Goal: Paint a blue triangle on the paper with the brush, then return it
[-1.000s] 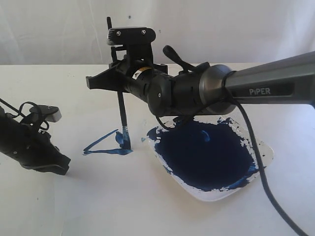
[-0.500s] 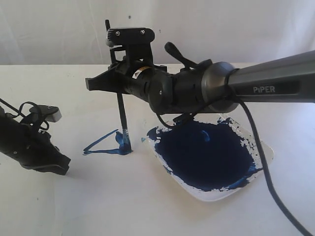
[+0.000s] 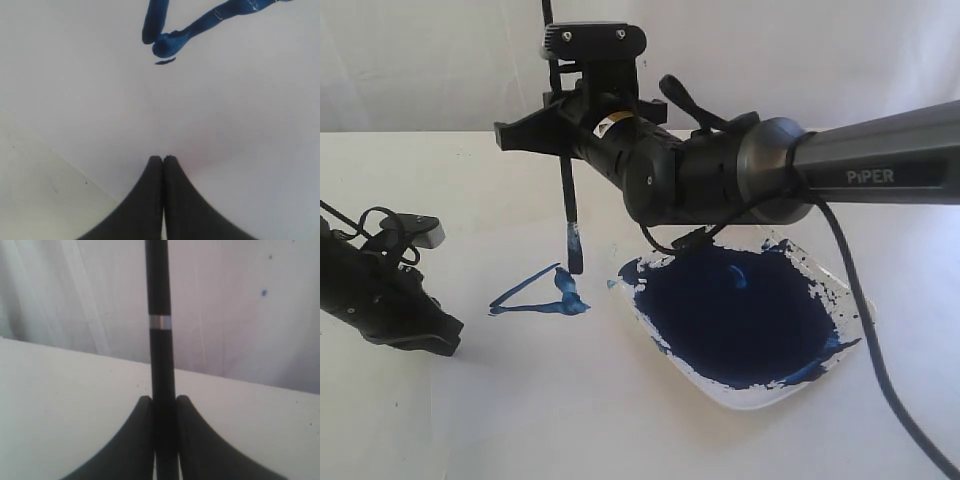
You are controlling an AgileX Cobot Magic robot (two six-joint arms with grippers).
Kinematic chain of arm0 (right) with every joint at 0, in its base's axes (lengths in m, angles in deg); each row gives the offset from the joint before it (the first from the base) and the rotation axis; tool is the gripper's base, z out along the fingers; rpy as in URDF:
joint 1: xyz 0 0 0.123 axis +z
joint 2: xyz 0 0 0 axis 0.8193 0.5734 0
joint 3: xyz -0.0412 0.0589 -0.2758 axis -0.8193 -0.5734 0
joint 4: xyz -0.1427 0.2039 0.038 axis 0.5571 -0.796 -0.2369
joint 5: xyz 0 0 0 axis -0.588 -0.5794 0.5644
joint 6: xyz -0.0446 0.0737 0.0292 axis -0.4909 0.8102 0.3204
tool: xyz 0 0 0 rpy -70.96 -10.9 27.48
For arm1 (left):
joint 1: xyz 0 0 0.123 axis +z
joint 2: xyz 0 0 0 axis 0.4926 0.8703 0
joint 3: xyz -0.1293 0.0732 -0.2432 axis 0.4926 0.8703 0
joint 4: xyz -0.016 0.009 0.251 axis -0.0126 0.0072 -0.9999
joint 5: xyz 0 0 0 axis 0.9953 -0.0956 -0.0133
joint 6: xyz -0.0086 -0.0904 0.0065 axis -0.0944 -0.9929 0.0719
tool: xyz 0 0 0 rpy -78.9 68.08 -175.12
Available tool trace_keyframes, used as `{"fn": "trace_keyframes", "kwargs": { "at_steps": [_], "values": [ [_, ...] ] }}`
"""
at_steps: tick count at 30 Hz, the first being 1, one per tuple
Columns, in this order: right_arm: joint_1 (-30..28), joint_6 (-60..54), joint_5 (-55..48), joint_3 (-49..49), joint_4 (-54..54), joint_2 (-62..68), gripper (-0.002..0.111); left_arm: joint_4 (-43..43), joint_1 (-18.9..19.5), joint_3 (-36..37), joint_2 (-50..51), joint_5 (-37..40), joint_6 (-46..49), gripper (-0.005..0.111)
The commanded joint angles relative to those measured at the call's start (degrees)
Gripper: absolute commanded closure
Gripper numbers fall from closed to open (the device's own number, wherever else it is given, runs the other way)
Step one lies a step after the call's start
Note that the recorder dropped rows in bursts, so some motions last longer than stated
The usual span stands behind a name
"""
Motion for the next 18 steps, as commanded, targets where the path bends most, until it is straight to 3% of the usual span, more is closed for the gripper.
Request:
{"fn": "trace_keyframes", "kwargs": {
  "at_steps": [1,18],
  "values": [
    [-0.2,3.4,7.4,0.1,0.6,1.3,0.108,0.6,-0.1,0.5,-0.1,0.7,0.2,0.107],
    [-0.2,11.1,15.6,0.1,0.6,6.6,0.108,0.6,-0.1,0.5,-0.1,0.7,0.2,0.107]
  ]
}}
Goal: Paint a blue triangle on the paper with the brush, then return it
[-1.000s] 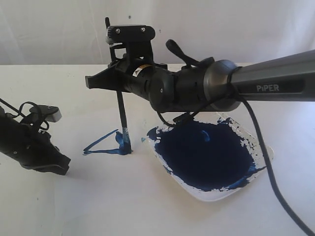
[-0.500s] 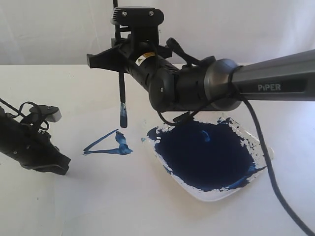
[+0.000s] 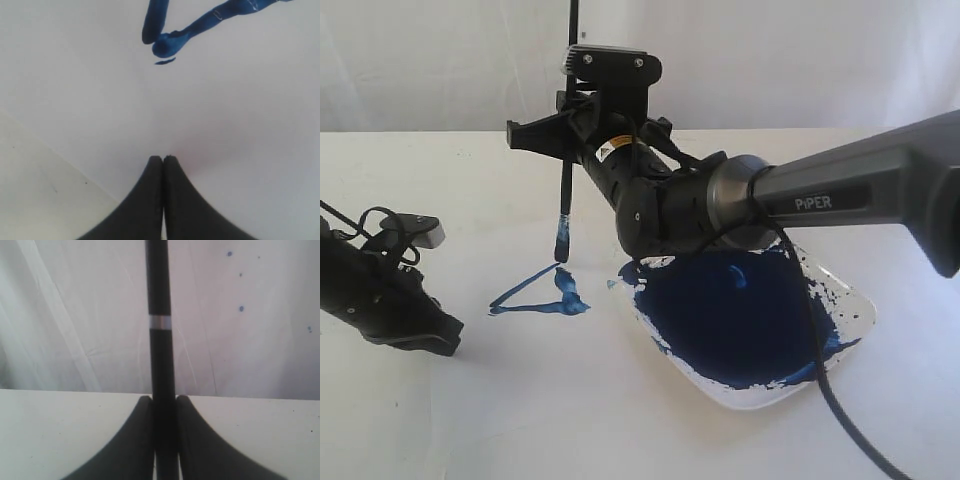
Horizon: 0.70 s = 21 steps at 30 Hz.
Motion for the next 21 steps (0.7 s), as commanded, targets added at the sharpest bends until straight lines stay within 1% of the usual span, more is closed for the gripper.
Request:
{"fn": "trace_keyframes", "kwargs": {
  "at_steps": [1,21],
  "values": [
    [-0.2,2.5,2.1,0.1,0.4,0.9,0.108,0.6,-0.1,0.5,-0.1,0.7,0.2,0.107],
    [-0.2,2.5,2.9,0.1,0.4,1.0,0.108,0.6,-0.1,0.5,-0.1,0.9,0.2,0.107]
  ]
}}
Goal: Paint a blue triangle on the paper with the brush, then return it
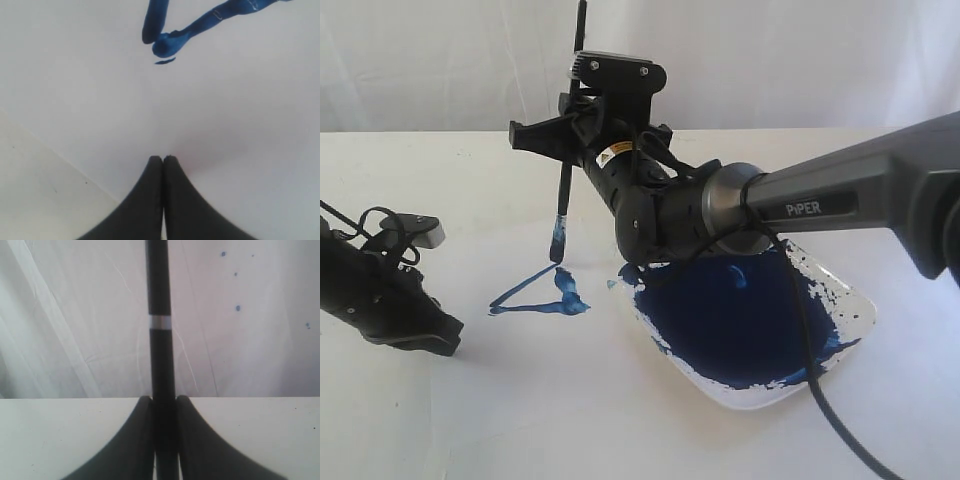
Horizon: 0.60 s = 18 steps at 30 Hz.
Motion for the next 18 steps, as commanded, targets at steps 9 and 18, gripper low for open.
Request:
{"fn": "trace_keyframes", "kwargs": {
  "at_steps": [9,18],
  "values": [
    [-0.2,0.2,0.9,0.1,0.4,-0.1,0.108,0.6,-0.1,0.5,-0.1,0.9,0.2,0.107],
    [-0.2,0.1,0.4,0.1,0.4,1.0,0.108,0.6,-0.1,0.5,-0.1,0.9,0.2,0.107]
  ]
}}
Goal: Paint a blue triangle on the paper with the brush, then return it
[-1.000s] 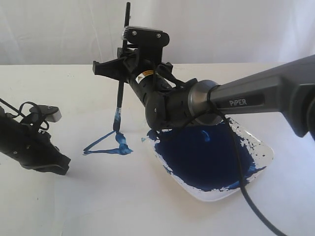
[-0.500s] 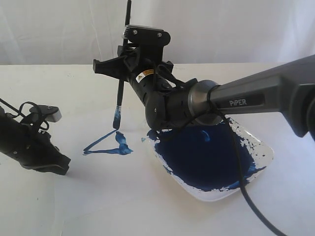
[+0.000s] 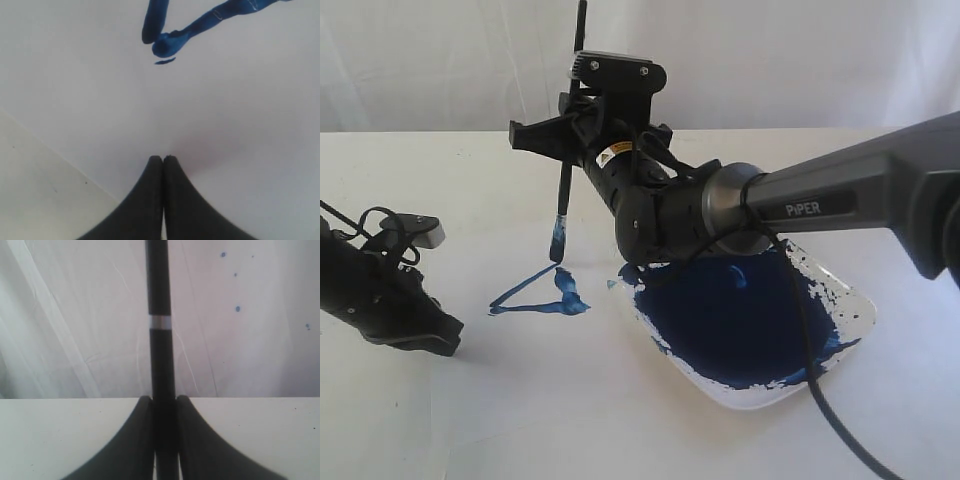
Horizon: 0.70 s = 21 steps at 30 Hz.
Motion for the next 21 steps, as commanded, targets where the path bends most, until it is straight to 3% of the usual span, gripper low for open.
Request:
{"fn": "trace_keyframes", "kwargs": {
  "at_steps": [1,21],
  "values": [
    [-0.2,0.1,0.3,0.1,0.4,1.1,0.108,0.6,-0.1,0.5,-0.1,0.8,0.2,0.107],
    [-0.2,-7.0,-11.8,0.1,0.2,-4.2,0.108,0.6,-0.1,0.5,-0.1,0.9,0.2,0.107]
  ]
}}
